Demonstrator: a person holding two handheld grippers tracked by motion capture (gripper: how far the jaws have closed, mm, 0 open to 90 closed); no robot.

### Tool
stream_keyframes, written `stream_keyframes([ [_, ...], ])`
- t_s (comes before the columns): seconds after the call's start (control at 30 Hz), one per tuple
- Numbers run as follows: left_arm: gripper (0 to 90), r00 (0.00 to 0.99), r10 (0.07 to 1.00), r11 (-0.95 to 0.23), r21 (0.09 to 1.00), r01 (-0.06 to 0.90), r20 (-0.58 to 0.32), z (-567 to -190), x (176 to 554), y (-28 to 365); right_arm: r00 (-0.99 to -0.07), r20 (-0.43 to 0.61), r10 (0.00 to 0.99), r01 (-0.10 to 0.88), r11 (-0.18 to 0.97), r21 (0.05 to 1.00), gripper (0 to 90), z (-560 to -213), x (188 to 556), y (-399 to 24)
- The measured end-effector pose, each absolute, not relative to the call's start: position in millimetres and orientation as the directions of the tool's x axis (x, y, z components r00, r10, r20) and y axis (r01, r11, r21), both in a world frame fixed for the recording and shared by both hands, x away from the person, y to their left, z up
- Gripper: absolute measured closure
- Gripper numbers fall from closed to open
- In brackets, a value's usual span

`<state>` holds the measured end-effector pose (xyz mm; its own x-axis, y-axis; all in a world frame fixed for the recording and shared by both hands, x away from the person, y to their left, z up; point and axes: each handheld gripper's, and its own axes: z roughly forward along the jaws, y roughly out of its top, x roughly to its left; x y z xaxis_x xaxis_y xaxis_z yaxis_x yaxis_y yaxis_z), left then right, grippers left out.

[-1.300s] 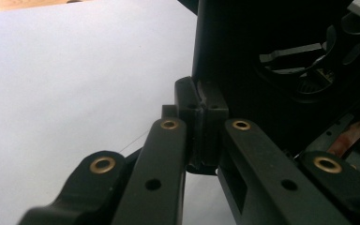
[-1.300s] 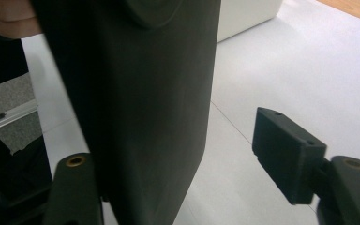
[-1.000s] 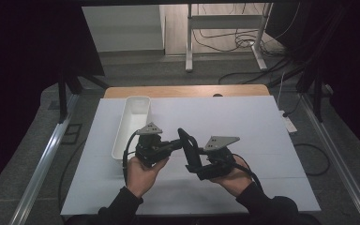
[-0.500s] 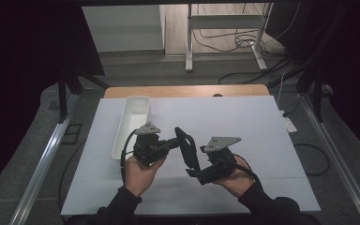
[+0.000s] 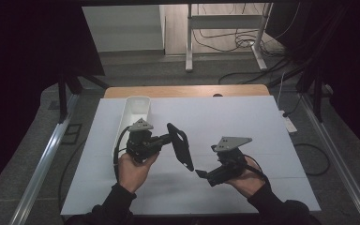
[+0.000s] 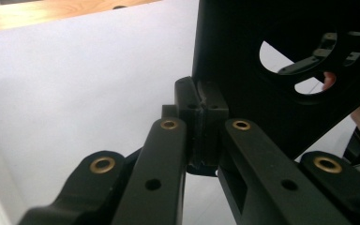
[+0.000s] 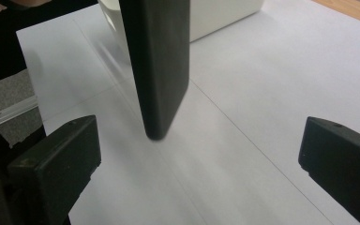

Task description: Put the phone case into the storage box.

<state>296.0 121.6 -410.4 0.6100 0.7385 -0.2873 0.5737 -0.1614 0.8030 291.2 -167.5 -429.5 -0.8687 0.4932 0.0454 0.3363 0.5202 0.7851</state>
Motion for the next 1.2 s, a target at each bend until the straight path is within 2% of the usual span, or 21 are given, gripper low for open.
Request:
stream_keyframes([
  [1.2, 89.3, 0.554, 0.793, -0.146, 0.803, 0.578, -0.254, -390.7, 321.7, 159.1, -0.796, 0.028, 0.605, 0.411, 0.506, 0.758, 0.0, -431.9, 273.2, -232.8],
])
